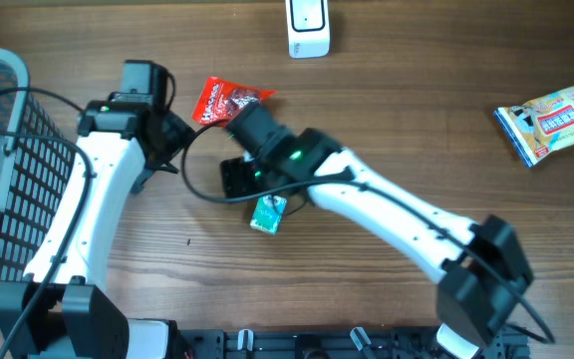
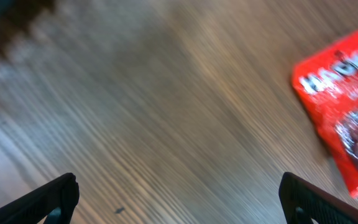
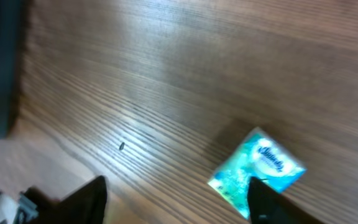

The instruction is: Scan the item barcode

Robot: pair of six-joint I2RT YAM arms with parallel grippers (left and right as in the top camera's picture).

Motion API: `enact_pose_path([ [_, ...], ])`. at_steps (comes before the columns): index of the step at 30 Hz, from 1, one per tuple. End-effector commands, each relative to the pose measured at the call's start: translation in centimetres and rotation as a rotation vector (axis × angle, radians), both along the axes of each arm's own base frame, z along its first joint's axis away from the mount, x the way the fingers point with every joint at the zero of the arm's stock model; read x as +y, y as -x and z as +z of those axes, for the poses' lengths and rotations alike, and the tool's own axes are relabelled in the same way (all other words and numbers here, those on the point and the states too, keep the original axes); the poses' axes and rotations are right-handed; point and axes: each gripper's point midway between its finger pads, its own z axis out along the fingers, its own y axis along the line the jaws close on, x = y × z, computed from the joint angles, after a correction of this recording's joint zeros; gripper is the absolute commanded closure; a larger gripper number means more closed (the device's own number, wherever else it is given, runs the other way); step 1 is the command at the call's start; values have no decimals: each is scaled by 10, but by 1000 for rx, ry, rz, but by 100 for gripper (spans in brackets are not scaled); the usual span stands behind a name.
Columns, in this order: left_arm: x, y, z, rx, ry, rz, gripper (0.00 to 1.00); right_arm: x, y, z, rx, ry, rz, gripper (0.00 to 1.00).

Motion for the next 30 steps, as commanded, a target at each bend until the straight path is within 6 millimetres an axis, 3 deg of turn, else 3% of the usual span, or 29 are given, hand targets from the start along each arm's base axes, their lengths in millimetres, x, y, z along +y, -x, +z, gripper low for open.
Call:
enact_pose_path([
  [1,19,9,0,24,-20,67,0,-1,-3,-41,-4,124,-114,37],
  [4,27,10,0,22,-19,93,0,-1,4,-68,18,193,-115,39],
  [7,35,10,0,21,-18,117,0,-16,7,-103,31,314,-168,40],
  [9,38,11,0,21,-18,128,0,-19,8,-112,39,340,-169,41],
  [13,39,12,0,25,-18,131,0,-24,11,-116,50,367,-168,44],
  [17,39,13,0,29,-18,131,0,-51,15,-116,45,483,-223,58],
  [21,39,14,0,31,-18,131,0,-77,20,-114,49,592,-230,59],
  [27,39,14,0,31,-18,131,0,-90,32,-120,102,655,-218,82],
  [28,39,14,0,31,-18,131,0,-91,34,-123,118,664,-214,92],
  [30,39,14,0,31,-18,131,0,-93,37,-122,131,671,-212,96],
])
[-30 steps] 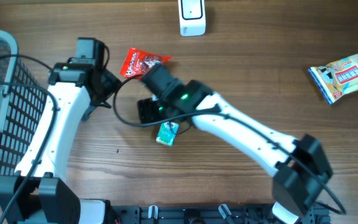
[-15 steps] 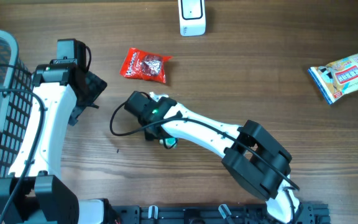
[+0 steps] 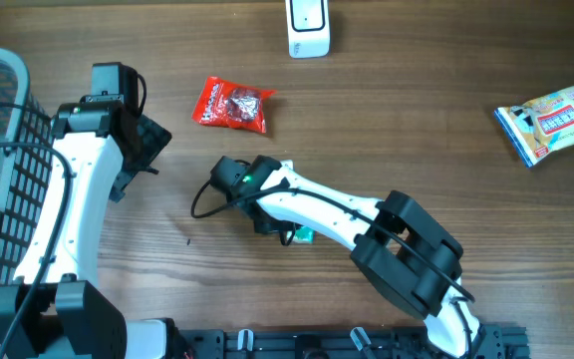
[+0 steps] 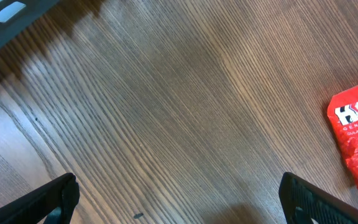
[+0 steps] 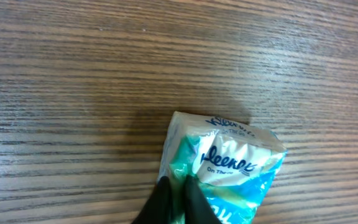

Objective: Scan the item barcode
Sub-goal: 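Grasp the green tissue pack with the right gripper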

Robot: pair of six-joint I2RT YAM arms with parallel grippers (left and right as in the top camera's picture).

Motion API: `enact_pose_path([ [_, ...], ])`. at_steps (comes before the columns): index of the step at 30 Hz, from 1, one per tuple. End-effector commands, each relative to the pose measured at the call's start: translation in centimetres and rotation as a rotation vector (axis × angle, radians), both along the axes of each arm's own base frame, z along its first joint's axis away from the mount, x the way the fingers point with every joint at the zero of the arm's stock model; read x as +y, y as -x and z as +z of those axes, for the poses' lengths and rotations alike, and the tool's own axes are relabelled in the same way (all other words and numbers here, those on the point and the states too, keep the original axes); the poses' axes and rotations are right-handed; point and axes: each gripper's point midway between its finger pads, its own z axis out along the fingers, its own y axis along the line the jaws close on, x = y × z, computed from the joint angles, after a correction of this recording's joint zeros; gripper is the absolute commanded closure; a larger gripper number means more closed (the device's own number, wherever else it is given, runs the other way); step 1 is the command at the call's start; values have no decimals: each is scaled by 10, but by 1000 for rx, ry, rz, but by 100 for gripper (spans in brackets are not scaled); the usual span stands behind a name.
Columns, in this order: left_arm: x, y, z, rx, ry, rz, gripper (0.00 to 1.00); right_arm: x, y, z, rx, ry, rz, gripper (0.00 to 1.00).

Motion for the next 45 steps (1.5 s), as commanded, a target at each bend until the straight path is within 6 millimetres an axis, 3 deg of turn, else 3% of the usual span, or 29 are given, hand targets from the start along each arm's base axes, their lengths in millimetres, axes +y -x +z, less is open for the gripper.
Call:
enact_pose_path([
  [1,5,2,2,-4,-14,25,0,-7,3,-8,31,36,-13,96],
  [3,5,2,2,-4,-14,25,0,-12,-1,5,44,51,-24,96],
  [6,5,2,2,-4,-14,25,0,-4,-22,44,54,-43,19,96],
  [10,5,2,2,-4,-14,25,0,21,-59,109,130,-546,143,96],
  [12,5,2,2,-4,-14,25,0,23,-67,126,204,-773,201,96],
  [14,5,2,2,-4,-14,25,0,29,-61,133,294,-1041,264,96],
  [16,5,2,2,-4,-14,25,0,37,-47,115,363,-1276,273,96],
  [17,5,2,2,-4,-14,25,0,39,-40,97,389,-1319,224,96],
  [21,5,2,2,-4,-14,25,0,35,-31,56,389,-1405,91,96],
  [25,5,2,2,-4,-14,25,0,-2,-41,19,354,-1258,-104,96],
  [27,5,2,2,-4,-14,25,0,-39,-44,-7,339,-1100,-240,92],
  [29,5,2,2,-5,-14,25,0,-67,-38,-25,325,-955,-255,66],
  [30,5,2,2,-4,-14,25,0,-84,-35,-33,328,-865,-275,59],
  [32,5,2,2,-4,-14,25,0,-114,-36,-33,323,-709,-271,42],
  [33,5,2,2,-4,-14,25,0,-125,-40,-24,321,-657,-257,31],
  [35,5,2,2,-4,-14,25,0,-118,-52,1,309,-697,-157,23],
  [37,5,2,2,-4,-14,25,0,-85,-57,30,306,-878,13,22],
  [43,5,2,2,-4,-14,25,0,-35,-26,21,319,-804,247,39],
  [45,5,2,2,-4,-14,25,0,-36,-30,8,273,-670,194,39],
])
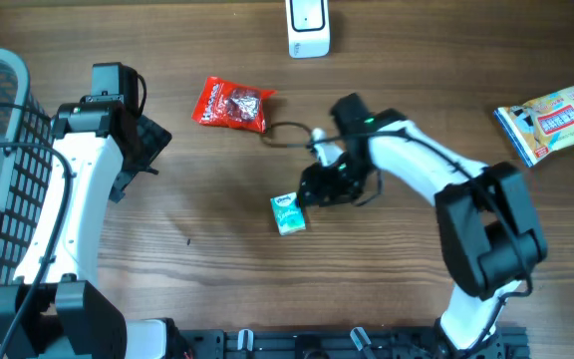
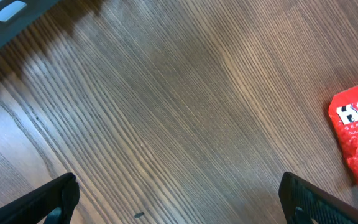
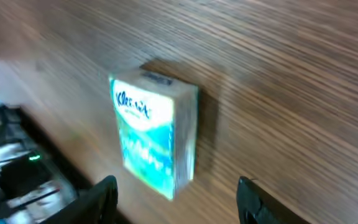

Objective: Scan the item barcode
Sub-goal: 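Grasp the green tissue pack with the right gripper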

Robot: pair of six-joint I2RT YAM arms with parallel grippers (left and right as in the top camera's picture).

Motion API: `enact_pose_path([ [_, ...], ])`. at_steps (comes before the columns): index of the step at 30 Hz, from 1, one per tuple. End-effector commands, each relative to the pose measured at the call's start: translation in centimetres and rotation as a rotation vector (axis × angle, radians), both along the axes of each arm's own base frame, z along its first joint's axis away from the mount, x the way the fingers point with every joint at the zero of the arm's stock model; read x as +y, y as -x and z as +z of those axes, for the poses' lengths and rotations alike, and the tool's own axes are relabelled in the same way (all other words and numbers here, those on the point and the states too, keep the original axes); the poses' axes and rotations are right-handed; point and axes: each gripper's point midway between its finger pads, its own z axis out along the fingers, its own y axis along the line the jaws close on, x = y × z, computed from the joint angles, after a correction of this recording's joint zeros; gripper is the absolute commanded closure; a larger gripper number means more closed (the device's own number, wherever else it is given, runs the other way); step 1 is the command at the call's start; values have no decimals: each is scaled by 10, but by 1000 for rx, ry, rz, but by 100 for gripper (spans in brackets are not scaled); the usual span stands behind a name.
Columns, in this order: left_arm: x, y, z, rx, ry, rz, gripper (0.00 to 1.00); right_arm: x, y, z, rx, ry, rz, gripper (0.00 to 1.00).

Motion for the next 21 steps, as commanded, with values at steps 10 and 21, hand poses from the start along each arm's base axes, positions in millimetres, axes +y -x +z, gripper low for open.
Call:
enact_pose_path([
  [10,5,1,2,-7,-14,25,0,29,9,-16,-38,116,-82,49],
  [21,5,1,2,-7,-14,25,0,27,7,-26,-27,137,-142,96],
])
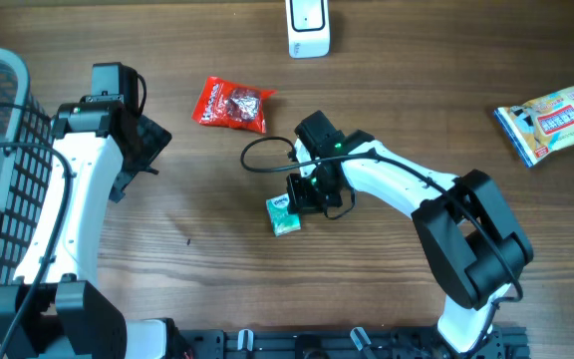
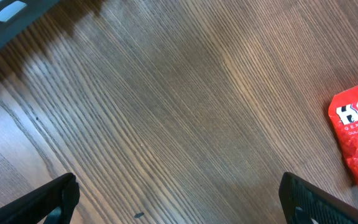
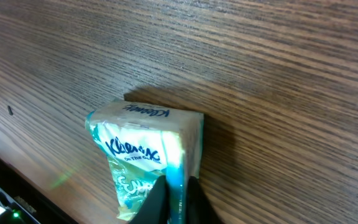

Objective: Scan the item barcode
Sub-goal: 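Grasp the green tissue pack with the right gripper, then lift the tissue pack and carry it to the white scanner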

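A teal and white Kleenex tissue pack lies on the wooden table, left of centre. In the right wrist view the pack fills the middle, and my right gripper is shut on its right edge, the dark fingers pinching the wrapper. Overhead, the right gripper sits just right of the pack. The white scanner stands at the far edge. My left gripper is open over bare wood, holding nothing; overhead the left gripper is at the far left.
A red snack packet lies between the arms; the packet shows at the right edge of the left wrist view. A wire basket stands at the left edge. A yellow and blue snack pack lies far right.
My right gripper was open with the tissue pack between its fingers; now it is shut on the pack's edge, and the wrist is further left. The left arm has not moved.
At first my right gripper was open near the tissue pack and the left one close to the red packet. Then the left had drawn back towards the basket and the right was shut on the pack. Later it was open beside the repositioned pack; now it grips it again.
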Robot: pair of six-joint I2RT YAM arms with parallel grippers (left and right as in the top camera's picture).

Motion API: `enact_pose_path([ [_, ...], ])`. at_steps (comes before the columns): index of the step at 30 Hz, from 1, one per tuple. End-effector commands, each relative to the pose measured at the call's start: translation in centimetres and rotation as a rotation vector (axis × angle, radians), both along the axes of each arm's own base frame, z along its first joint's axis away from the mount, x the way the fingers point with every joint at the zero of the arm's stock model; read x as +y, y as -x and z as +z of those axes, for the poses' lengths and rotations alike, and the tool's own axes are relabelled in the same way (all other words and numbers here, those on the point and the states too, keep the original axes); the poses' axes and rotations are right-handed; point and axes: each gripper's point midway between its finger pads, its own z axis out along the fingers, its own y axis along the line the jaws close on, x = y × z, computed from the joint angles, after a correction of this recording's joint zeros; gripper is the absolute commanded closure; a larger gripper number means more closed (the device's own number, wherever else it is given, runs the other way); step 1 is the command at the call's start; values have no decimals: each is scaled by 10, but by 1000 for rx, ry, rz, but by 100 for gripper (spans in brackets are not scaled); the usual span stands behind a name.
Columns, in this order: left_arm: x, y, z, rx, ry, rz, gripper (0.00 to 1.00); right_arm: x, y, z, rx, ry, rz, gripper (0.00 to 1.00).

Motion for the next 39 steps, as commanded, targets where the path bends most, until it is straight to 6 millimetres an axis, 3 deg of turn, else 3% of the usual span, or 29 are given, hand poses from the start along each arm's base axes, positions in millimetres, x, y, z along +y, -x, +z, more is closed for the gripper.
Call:
enact_pose_path([
  [1,5,1,2,-7,-14,25,0,-2,-2,-3,-10,13,-11,96],
  [4,5,1,2,-7,-14,25,0,3,-11,7,-7,-39,-25,96],
  [8,5,1,2,-7,-14,25,0,11,-32,47,51,-280,-48,96],
  [14,5,1,2,-7,-14,25,0,-1,-45,110,77,-722,21,96],
  [19,5,1,2,-7,-14,25,0,-5,-48,123,62,-807,38,96],
  [26,5,1,2,-7,-14,25,0,2,-49,161,35,-1025,122,96],
  [32,5,1,2,-7,-14,25,0,5,-63,195,115,-1115,150,96],
  [36,5,1,2,-7,-14,25,0,-14,-86,201,150,-1094,57,96],
  [39,5,1,2,-7,-14,25,0,-49,-110,201,158,-1086,-67,96],
])
